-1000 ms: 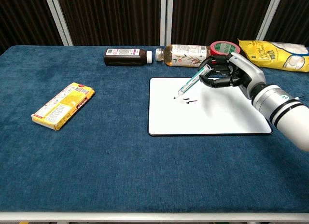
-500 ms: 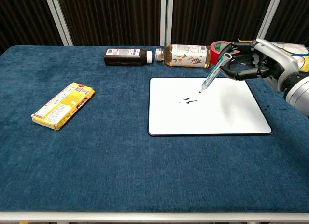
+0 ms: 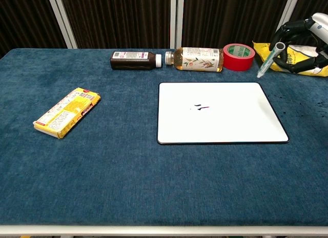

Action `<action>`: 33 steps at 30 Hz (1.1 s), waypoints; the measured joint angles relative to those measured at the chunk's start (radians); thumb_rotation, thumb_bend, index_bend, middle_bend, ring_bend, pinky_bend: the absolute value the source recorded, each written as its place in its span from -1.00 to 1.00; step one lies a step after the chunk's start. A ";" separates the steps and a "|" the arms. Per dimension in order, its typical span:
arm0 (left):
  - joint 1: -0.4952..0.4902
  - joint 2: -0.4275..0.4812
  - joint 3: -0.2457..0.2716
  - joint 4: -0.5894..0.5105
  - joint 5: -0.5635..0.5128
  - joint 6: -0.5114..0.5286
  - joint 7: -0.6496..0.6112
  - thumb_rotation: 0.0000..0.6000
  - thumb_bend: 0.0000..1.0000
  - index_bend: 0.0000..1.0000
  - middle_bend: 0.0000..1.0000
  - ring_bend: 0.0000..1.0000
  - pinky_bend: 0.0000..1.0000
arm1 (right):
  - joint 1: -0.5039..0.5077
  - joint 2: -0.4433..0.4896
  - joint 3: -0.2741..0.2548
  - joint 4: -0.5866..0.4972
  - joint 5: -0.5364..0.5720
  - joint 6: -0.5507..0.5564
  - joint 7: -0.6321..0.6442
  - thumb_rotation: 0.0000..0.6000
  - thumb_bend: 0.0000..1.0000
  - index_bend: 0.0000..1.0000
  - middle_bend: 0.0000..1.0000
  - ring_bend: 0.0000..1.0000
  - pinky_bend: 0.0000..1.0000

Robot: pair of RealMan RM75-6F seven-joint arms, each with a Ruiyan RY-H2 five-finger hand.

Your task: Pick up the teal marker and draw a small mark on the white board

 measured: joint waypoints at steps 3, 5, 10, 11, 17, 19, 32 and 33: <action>0.001 -0.001 0.001 -0.002 0.003 0.004 0.001 1.00 -1.00 -0.79 -0.88 -1.00 -0.98 | -0.007 0.004 -0.026 0.090 -0.038 0.036 -0.172 1.00 0.25 0.61 0.31 -0.23 -0.75; 0.003 -0.003 0.002 -0.003 0.005 0.007 0.001 1.00 -1.00 -0.79 -0.88 -1.00 -0.98 | -0.011 0.005 -0.048 0.159 -0.062 0.050 -0.263 1.00 0.26 0.61 0.31 -0.23 -0.77; 0.007 -0.003 0.005 -0.007 0.006 0.010 0.002 1.00 -1.00 -0.79 -0.88 -1.00 -0.98 | -0.019 -0.018 -0.113 0.372 -0.122 0.062 -0.394 1.00 0.26 0.58 0.29 -0.25 -0.83; 0.007 -0.002 0.005 -0.009 0.007 0.012 0.003 1.00 -1.00 -0.79 -0.88 -1.00 -0.98 | -0.020 -0.027 -0.125 0.408 -0.131 0.060 -0.403 1.00 0.26 0.58 0.29 -0.26 -0.84; 0.011 0.004 0.004 -0.022 0.007 0.019 0.014 1.00 -1.00 -0.79 -0.88 -1.00 -0.98 | -0.021 -0.119 -0.194 0.595 -0.182 0.044 -0.444 1.00 0.25 0.42 0.17 -0.45 -1.00; 0.012 0.005 0.004 -0.026 0.005 0.020 0.017 1.00 -1.00 -0.79 -0.88 -1.00 -0.98 | -0.023 -0.145 -0.206 0.628 -0.190 0.039 -0.476 1.00 0.25 0.14 -0.04 -0.67 -1.00; 0.015 0.018 0.002 -0.036 0.000 0.021 0.027 1.00 -1.00 -0.79 -0.88 -1.00 -0.98 | -0.081 -0.151 -0.208 0.533 -0.160 0.042 -0.579 1.00 -0.13 -1.00 -0.94 -1.00 -1.00; 0.013 0.019 0.000 -0.036 0.002 0.021 0.028 1.00 -1.00 -0.79 -0.88 -1.00 -0.98 | -0.086 -0.134 -0.198 0.498 -0.149 0.055 -0.568 1.00 -0.14 -1.00 -0.93 -1.00 -1.00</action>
